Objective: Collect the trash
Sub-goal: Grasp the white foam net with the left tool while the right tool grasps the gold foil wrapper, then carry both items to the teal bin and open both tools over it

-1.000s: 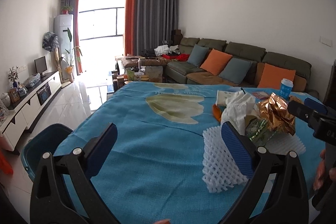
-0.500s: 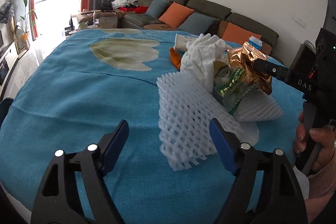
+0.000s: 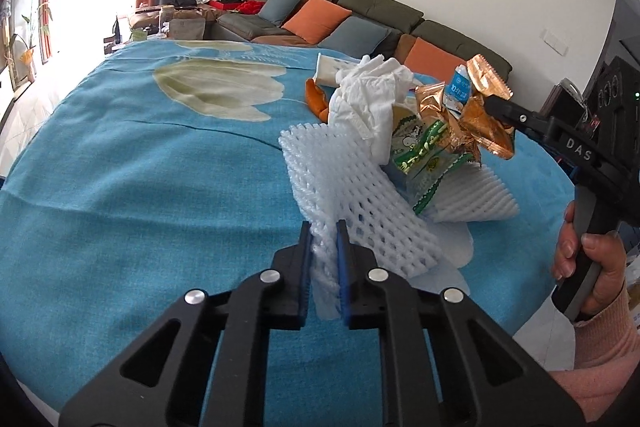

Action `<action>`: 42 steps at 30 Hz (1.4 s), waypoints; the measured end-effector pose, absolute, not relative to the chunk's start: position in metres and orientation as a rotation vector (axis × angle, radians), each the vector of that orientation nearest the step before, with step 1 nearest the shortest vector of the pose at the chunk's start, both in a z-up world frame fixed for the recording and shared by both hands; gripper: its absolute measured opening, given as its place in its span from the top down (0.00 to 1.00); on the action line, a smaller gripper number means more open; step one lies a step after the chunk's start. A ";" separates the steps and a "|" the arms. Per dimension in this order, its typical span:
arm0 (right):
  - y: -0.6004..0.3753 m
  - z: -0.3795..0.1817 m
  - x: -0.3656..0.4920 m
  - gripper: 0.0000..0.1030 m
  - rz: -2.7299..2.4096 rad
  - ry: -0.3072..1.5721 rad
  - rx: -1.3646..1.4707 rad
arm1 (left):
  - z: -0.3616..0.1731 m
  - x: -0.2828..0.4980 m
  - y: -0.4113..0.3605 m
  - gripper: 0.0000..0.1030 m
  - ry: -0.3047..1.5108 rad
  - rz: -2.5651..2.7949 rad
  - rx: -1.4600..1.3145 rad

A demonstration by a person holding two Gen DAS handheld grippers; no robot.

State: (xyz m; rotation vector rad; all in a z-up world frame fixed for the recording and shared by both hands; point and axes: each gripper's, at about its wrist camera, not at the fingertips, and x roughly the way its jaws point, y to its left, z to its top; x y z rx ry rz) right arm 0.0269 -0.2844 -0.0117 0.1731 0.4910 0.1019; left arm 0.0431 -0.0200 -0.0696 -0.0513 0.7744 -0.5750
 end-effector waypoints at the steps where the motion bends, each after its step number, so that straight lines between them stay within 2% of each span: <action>1: -0.283 -0.008 0.025 0.62 0.114 0.480 0.174 | -0.068 0.042 -0.017 0.89 0.764 -0.571 -0.052; 11: -0.226 0.022 0.020 0.62 0.394 0.439 0.162 | -0.030 0.014 0.040 0.89 0.648 -0.514 -0.105; 24: -0.077 0.020 0.081 0.62 0.784 0.545 0.088 | 0.001 0.002 0.154 0.89 0.558 -0.184 -0.130; 34: 0.042 0.017 0.123 0.62 0.978 0.616 0.041 | -0.010 0.020 0.245 0.89 0.599 0.060 -0.175; 42: 0.130 -0.008 0.157 0.62 1.046 0.729 0.022 | -0.034 0.040 0.285 0.89 0.662 0.161 -0.218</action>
